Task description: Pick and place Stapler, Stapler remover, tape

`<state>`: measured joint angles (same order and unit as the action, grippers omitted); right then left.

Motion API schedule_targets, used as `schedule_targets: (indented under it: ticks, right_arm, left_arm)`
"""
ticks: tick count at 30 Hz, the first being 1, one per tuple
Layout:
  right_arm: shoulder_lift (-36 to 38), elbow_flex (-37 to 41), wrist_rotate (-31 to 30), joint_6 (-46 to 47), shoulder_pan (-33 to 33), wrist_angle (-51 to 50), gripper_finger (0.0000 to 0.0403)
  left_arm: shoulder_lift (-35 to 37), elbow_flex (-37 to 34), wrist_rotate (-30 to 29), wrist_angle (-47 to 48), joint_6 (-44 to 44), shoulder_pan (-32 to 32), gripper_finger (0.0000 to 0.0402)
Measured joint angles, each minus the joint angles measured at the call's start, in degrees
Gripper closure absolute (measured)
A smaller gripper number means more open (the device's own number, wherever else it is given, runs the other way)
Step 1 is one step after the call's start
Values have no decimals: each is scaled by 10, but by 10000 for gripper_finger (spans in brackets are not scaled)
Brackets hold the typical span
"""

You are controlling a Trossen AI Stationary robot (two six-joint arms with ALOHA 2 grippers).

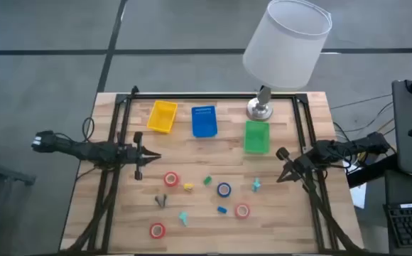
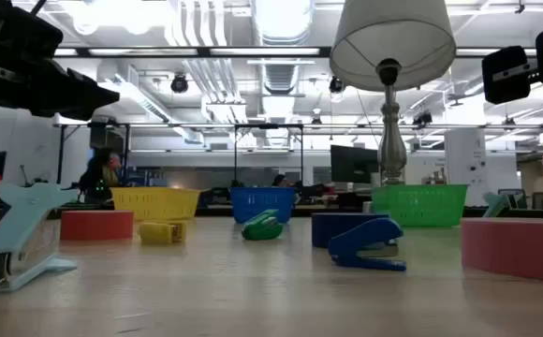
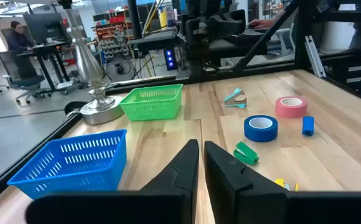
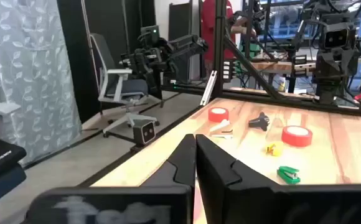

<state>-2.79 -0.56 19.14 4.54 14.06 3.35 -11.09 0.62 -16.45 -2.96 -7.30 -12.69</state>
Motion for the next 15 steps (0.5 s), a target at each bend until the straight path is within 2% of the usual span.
schedule_targets:
  ticks: [5, 15]
  right_arm:
    - [0, 0, -15, -2, 0, 0, 394]
    - [0, 0, -126, 41, 0, -1, 394]
  left_arm:
    - [0, 0, 0, 0, 0, 0, 371]
    - [0, 0, 0, 0, 0, 0, 371]
